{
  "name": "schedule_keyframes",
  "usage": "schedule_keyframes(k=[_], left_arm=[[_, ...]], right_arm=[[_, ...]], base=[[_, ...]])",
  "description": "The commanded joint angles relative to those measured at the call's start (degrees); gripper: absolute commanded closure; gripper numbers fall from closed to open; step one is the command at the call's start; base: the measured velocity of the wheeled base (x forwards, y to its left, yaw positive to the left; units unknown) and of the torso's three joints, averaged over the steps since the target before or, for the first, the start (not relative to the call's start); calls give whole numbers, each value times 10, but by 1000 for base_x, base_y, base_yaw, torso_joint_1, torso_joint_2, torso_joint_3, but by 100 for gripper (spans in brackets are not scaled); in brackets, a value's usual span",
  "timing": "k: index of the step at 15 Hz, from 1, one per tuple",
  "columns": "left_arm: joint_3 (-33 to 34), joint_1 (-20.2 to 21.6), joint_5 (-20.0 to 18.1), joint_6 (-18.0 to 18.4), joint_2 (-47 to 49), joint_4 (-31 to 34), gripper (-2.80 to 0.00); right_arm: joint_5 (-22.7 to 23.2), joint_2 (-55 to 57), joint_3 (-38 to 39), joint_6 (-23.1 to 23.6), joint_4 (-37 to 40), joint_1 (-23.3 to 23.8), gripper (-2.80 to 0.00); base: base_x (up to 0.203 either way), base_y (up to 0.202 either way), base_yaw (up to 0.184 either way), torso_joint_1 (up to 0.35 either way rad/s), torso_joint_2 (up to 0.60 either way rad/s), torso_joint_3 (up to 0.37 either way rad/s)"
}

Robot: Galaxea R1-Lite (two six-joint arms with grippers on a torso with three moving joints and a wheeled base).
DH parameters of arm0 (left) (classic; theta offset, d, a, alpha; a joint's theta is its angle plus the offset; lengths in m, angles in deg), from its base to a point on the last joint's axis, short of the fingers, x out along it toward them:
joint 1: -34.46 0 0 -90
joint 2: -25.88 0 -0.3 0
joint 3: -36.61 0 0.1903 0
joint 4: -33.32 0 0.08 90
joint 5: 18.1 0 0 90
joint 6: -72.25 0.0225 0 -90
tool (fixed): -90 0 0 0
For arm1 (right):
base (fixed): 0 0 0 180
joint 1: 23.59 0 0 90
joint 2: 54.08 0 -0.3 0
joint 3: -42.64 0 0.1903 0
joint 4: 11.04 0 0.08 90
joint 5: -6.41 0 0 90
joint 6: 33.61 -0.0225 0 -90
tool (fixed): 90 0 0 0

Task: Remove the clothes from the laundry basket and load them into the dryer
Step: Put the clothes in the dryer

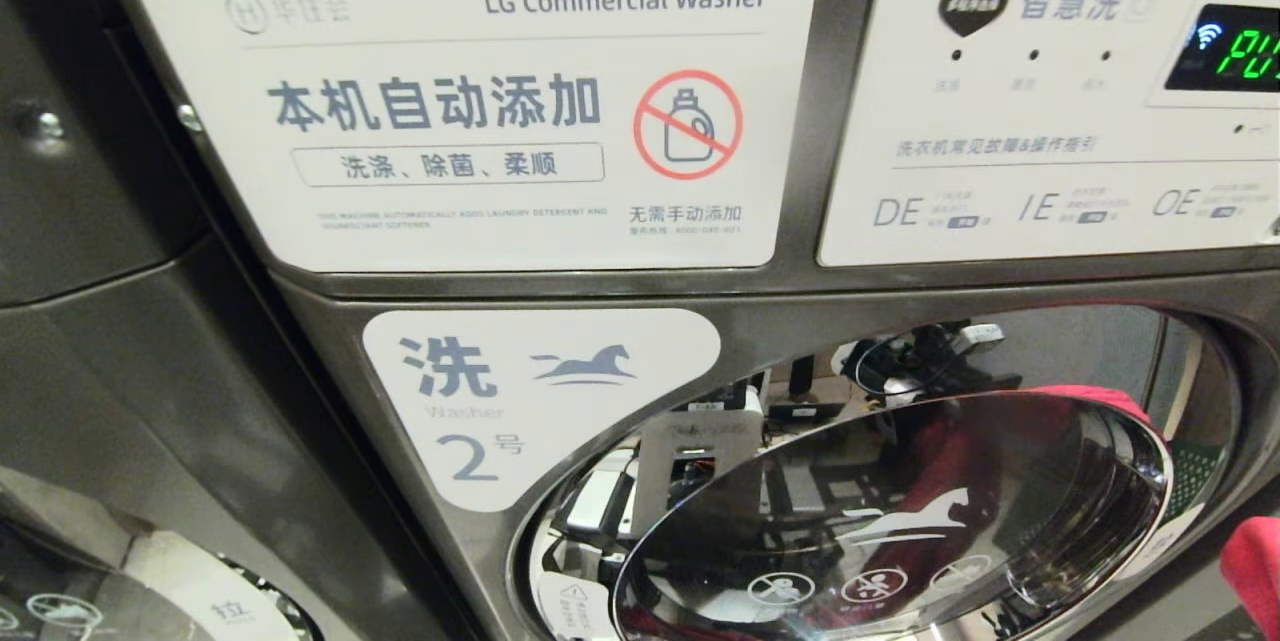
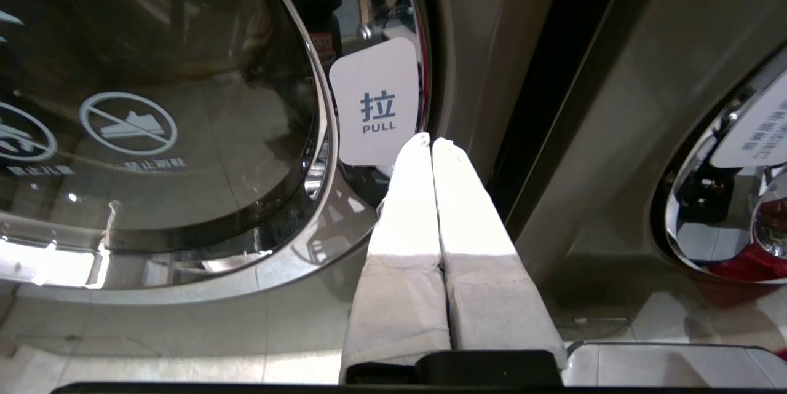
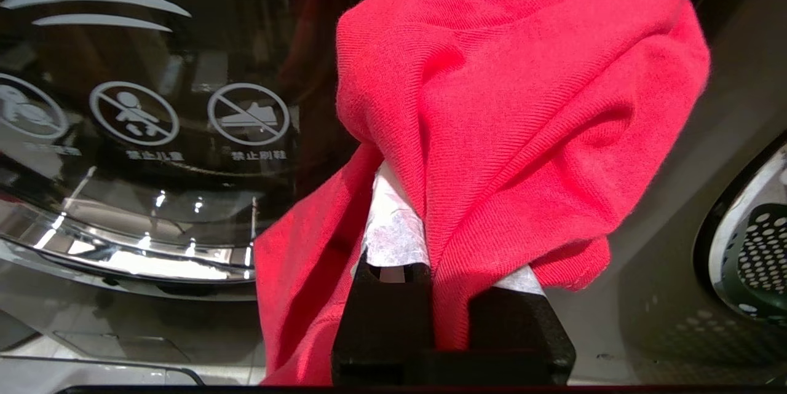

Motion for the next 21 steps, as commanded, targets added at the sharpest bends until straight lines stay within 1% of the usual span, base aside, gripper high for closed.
schedule_keyframes(k=[1, 10, 21], left_arm=[[0, 0, 0, 0, 0, 0, 0], [1, 0, 0, 0, 0, 0, 0], [1, 0, 0, 0, 0, 0, 0]], right_arm=[[0, 0, 0, 1, 0, 0, 0], [1, 1, 0, 1, 0, 0, 0], [0, 0, 0, 1, 0, 0, 0]], base=[[0, 0, 0, 32, -76, -324], [0, 0, 0, 111, -485, -336], [0, 0, 0, 187, -492, -307]])
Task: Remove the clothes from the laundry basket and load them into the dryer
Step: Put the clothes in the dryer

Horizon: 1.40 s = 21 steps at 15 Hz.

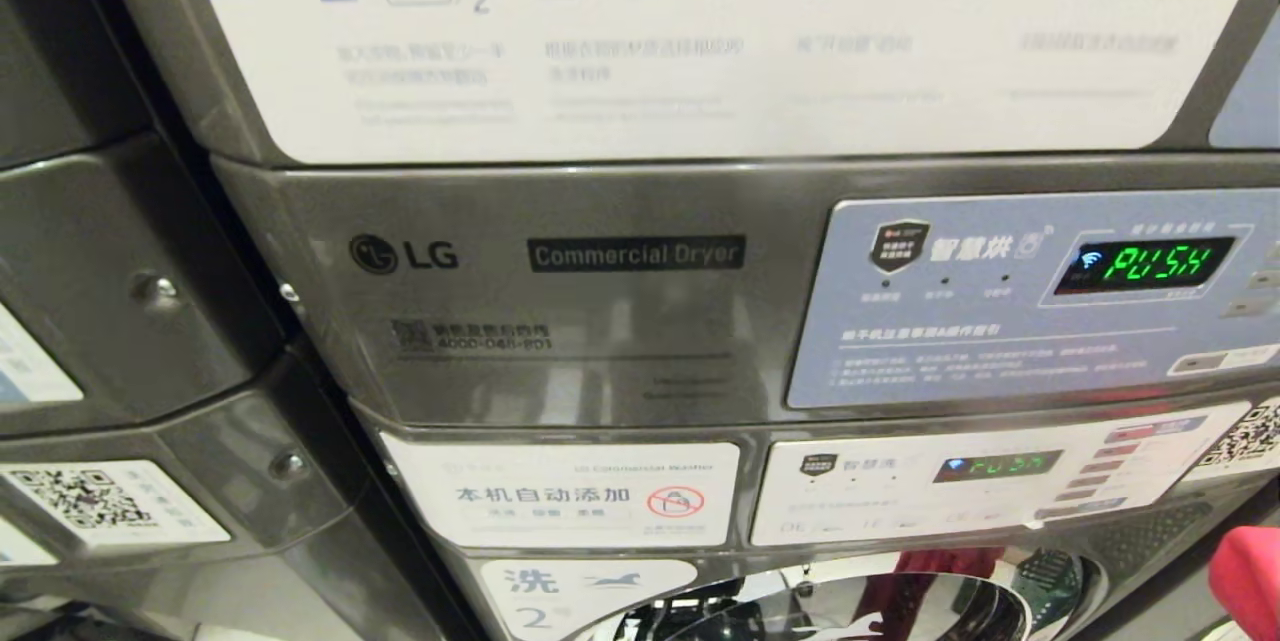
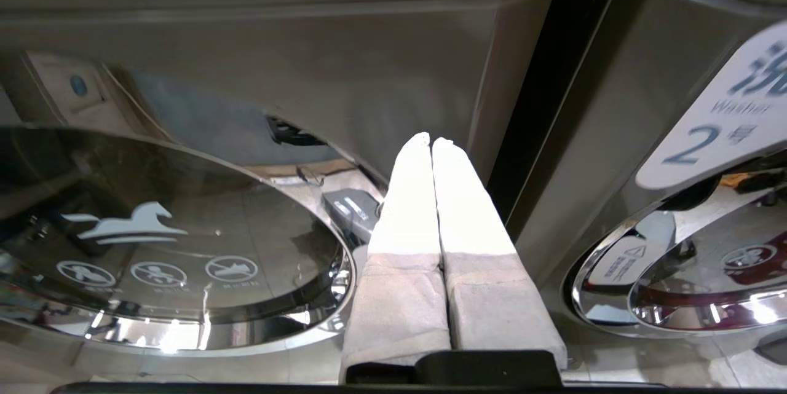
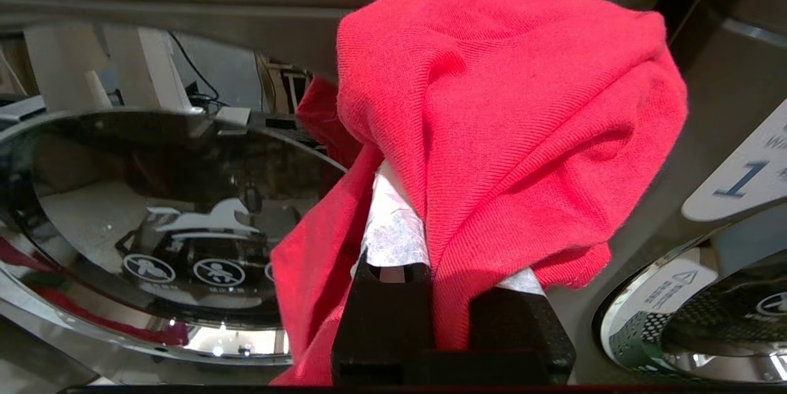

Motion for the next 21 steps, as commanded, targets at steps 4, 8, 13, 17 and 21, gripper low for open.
schedule_keyframes(k=[4, 8, 13, 17, 21], left_arm=[[0, 0, 0, 0, 0, 0, 0], [0, 1, 0, 0, 0, 0, 0], [-1, 0, 0, 0, 0, 0, 0], [-1, 1, 0, 0, 0, 0, 0], [-1, 0, 0, 0, 0, 0, 0]], right_arm=[[0, 0, 0, 0, 0, 0, 0], [0, 0, 0, -1, 0, 0, 0], [0, 0, 0, -1, 0, 0, 0], [0, 0, 0, 0, 0, 0, 0], [0, 0, 0, -1, -1, 0, 0]], base=[[0, 0, 0, 232, -535, -311], [0, 0, 0, 258, -575, -323], [0, 0, 0, 243, -528, -286], [0, 0, 0, 172, -363, -197], [0, 0, 0, 162, -337, -177]])
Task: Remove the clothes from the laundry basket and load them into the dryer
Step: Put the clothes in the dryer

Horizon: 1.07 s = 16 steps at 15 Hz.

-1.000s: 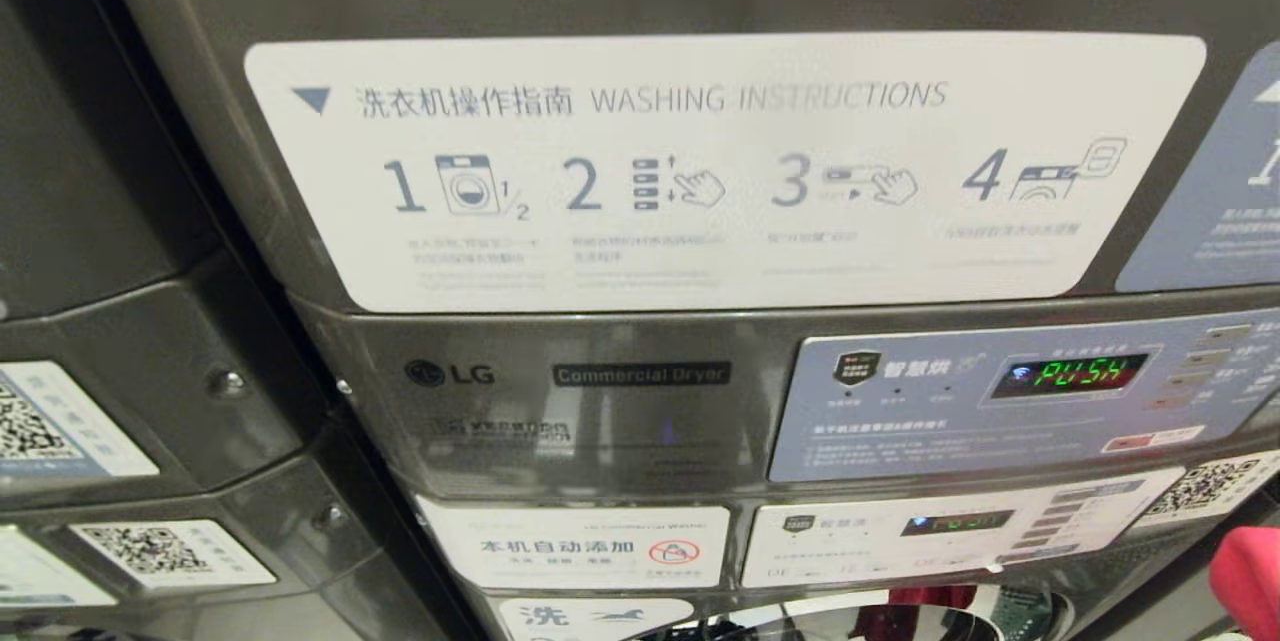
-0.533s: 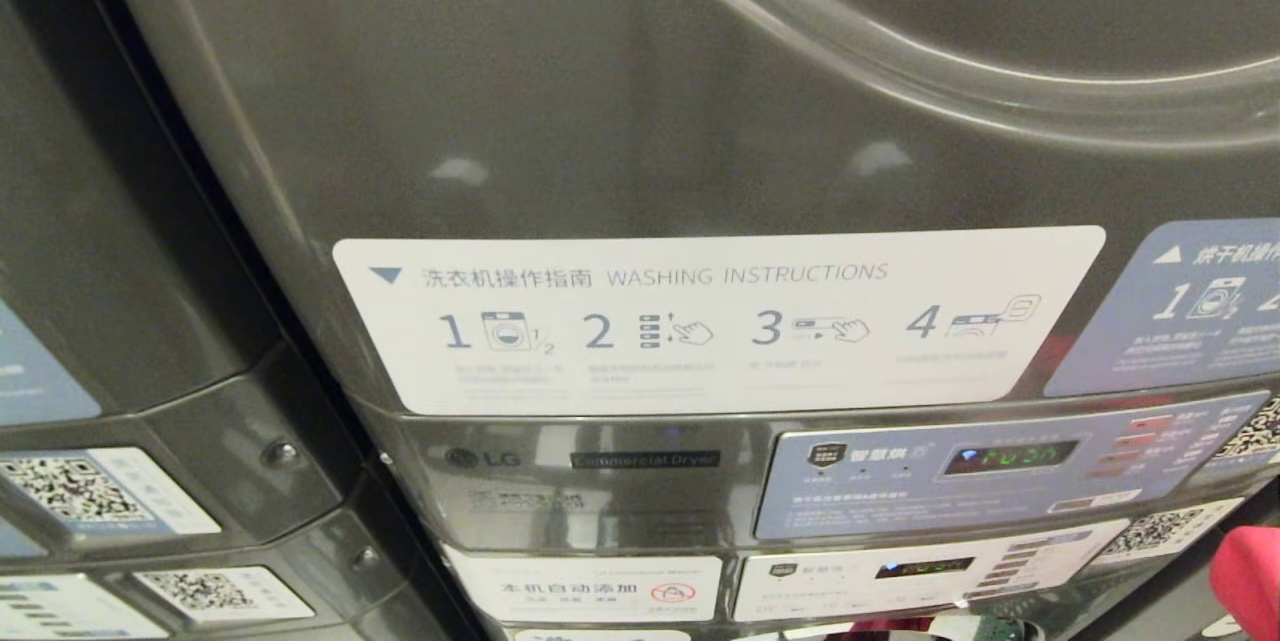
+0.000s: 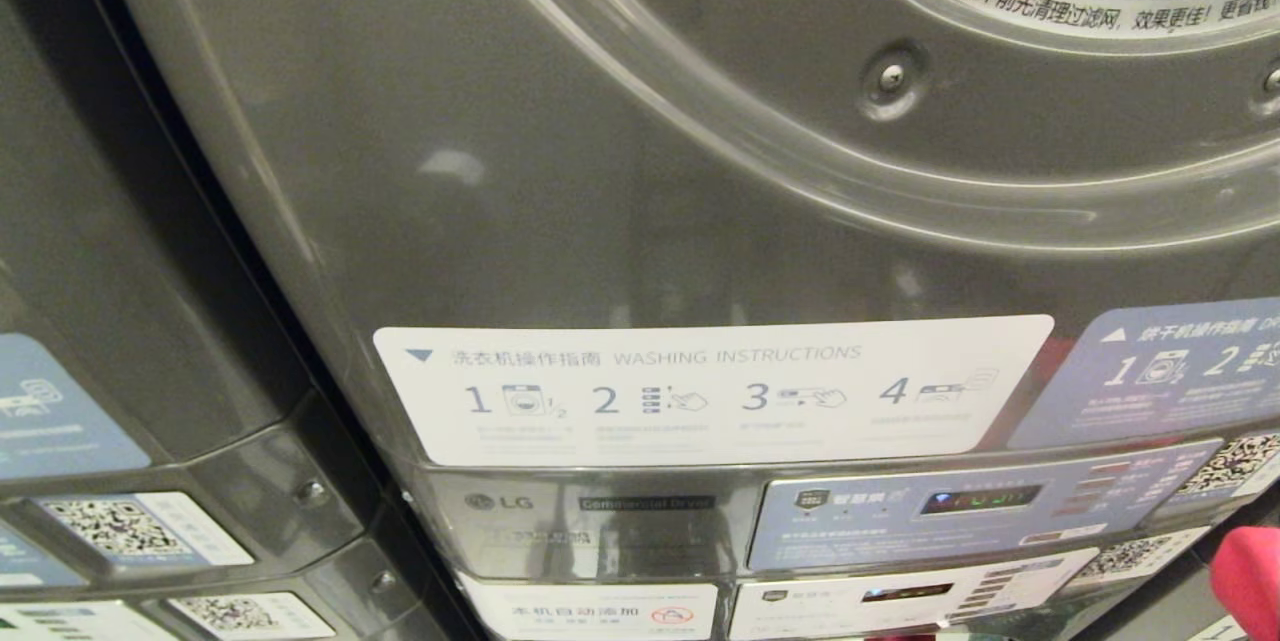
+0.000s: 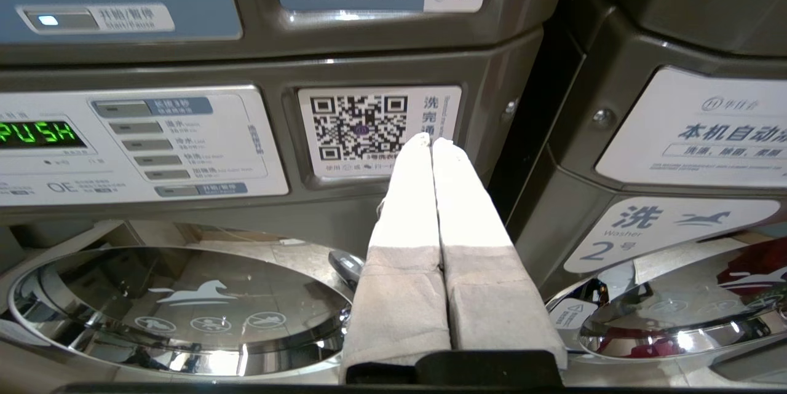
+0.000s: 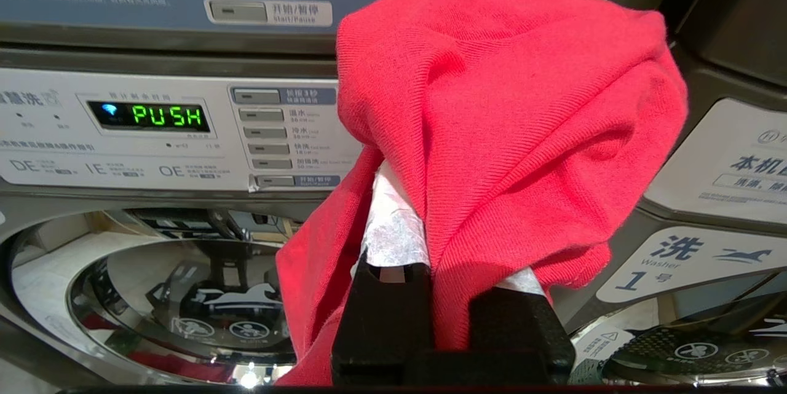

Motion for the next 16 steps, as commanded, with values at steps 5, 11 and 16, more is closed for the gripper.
schedule_keyframes(k=[5, 11, 16], left_arm=[[0, 0, 0, 0, 0, 1, 0], [0, 0, 0, 0, 0, 1, 0], [0, 0, 0, 0, 0, 1, 0]], right_arm=[[1, 0, 0, 2, 0, 0, 0], [0, 1, 0, 4, 0, 0, 0], [1, 0, 0, 4, -1, 0, 0]], base=[[0, 0, 0, 155, -328, -173], [0, 0, 0, 144, -295, -159], [0, 0, 0, 95, -189, -96]])
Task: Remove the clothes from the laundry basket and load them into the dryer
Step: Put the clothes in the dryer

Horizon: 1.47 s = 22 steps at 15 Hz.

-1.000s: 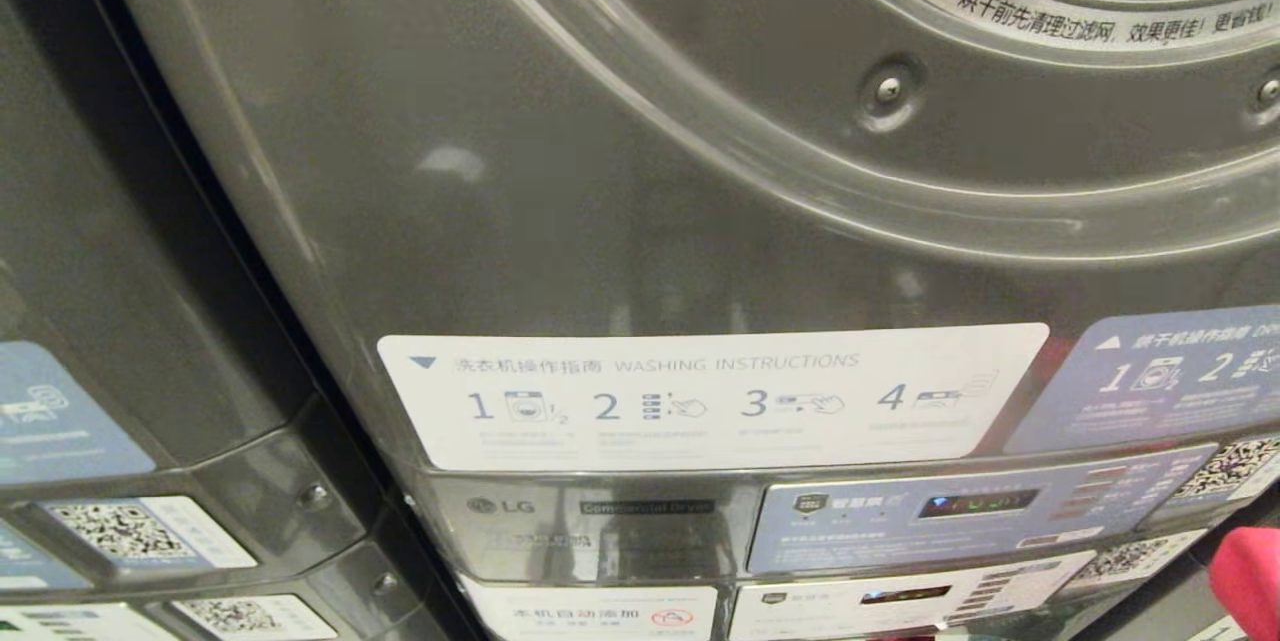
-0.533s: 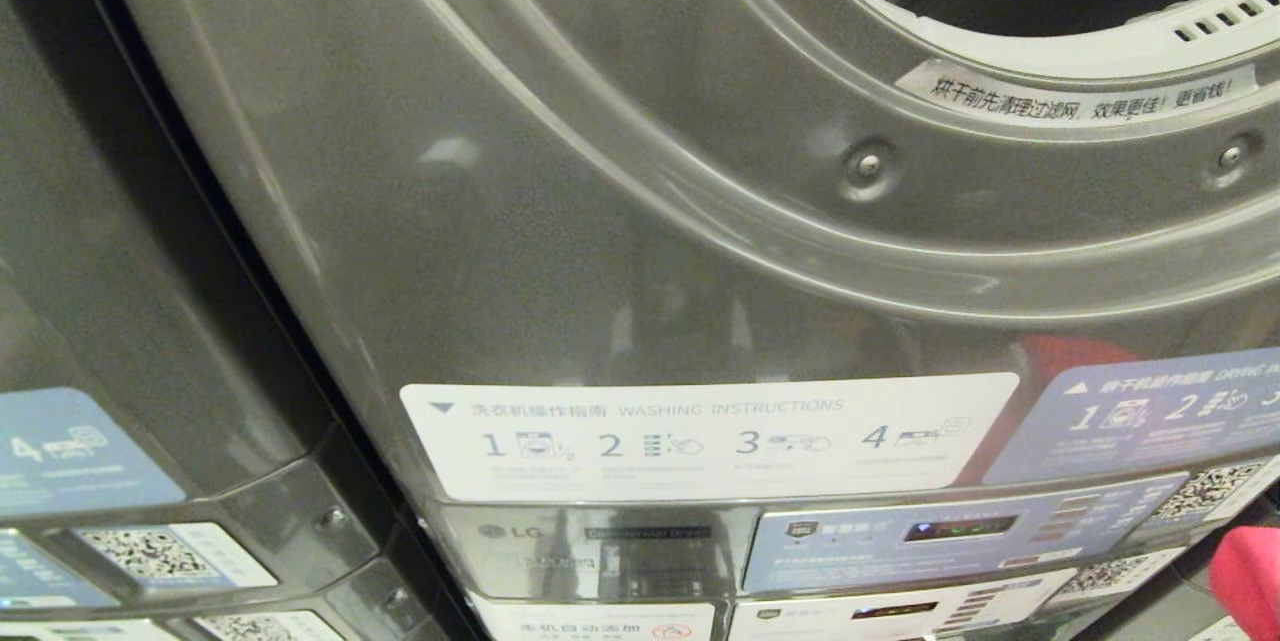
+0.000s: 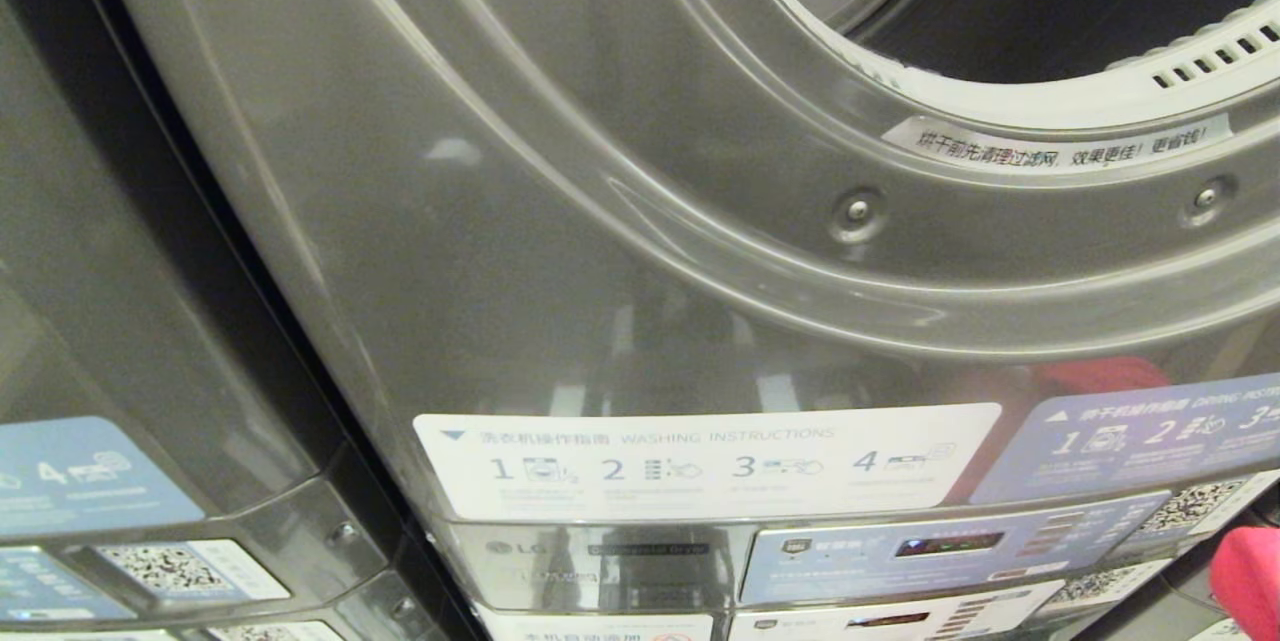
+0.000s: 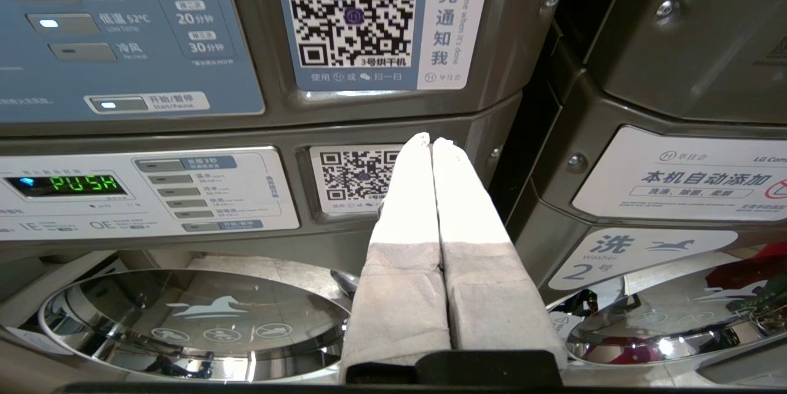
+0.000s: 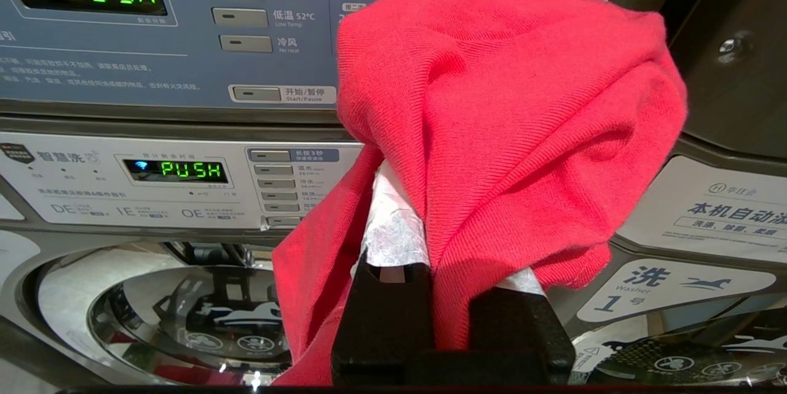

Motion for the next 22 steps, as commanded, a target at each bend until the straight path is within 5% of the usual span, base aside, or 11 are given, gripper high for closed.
schedule_keyframes(k=[1, 22], left_arm=[[0, 0, 0, 0, 0, 0, 0], [0, 0, 0, 0, 0, 0, 0]], right_arm=[[2, 0, 0, 7, 0, 0, 0], [2, 0, 0, 31, 1, 0, 0]], base=[[0, 0, 0, 90, -188, -97], [0, 0, 0, 69, -134, -70]])
